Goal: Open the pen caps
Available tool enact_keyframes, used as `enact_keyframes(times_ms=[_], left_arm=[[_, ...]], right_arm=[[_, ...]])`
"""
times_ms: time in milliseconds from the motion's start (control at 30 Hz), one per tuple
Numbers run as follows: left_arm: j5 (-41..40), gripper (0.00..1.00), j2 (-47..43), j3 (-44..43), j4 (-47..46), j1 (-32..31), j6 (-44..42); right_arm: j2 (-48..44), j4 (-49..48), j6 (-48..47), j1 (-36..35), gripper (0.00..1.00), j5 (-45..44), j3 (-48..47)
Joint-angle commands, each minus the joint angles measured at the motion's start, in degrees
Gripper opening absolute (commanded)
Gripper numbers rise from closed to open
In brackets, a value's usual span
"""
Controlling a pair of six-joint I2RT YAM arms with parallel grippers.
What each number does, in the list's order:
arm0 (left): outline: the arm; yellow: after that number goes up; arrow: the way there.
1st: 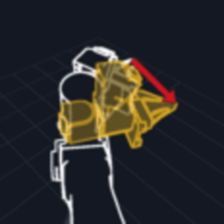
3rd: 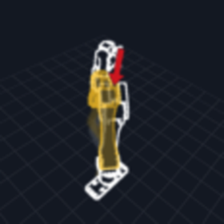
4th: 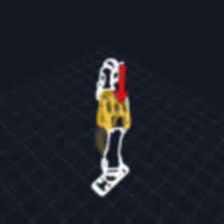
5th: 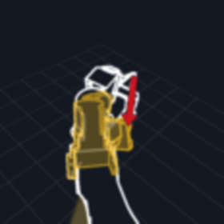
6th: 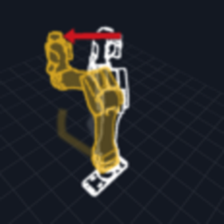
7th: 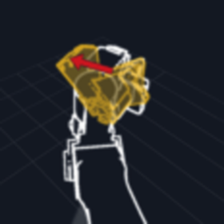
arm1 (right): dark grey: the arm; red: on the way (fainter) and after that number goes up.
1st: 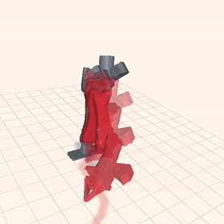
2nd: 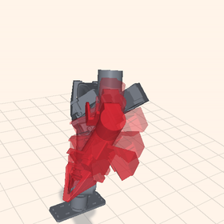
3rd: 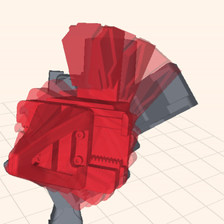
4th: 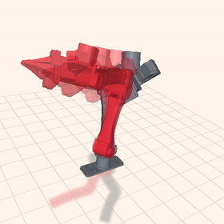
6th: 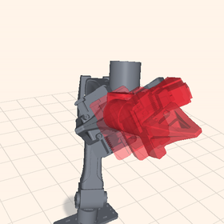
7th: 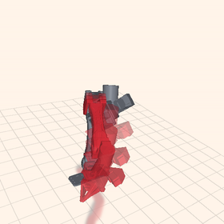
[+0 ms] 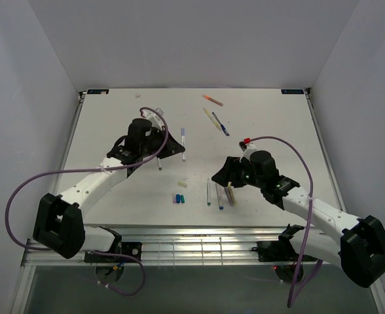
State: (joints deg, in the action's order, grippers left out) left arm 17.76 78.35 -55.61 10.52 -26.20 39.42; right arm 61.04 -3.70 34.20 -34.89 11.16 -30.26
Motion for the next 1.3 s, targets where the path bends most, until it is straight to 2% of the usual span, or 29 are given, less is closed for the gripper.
enact_keyframes(times_ms=[0, 67, 400, 1033, 1200, 1267], left_arm=[[6.58, 0.0, -4.69, 5.77, -7.62, -1.75, 3.64], [6.59, 0.0, -6.7, 8.06, -9.2, -3.68, 4.43], [5.8, 0.0, -9.88, 11.58, -10.0, -8.6, 6.02], [6.85, 0.0, -10.67, 13.78, -12.9, -11.42, 7.34], [6.94, 0.0, -10.85, 13.87, -13.25, -11.51, 7.6], [7.2, 0.0, -10.85, 13.87, -13.51, -11.6, 7.52]], right_arm=[[-1.62, -10.52, 6.39, -0.26, 0.7, 4.92, 1.25], [-1.19, -14.55, 7.9, -0.52, 0.68, 5.98, 1.26], [3.56, -20.72, 12.03, -1.4, 0.57, 6.86, -3.22], [10.94, -28.81, 15.11, -4.48, 0.48, 6.16, -6.3], [12.7, -30.04, 15.29, -5.8, 0.39, 5.81, -6.3], [13.23, -30.4, 15.29, -5.97, 0.21, 5.72, -5.95]])
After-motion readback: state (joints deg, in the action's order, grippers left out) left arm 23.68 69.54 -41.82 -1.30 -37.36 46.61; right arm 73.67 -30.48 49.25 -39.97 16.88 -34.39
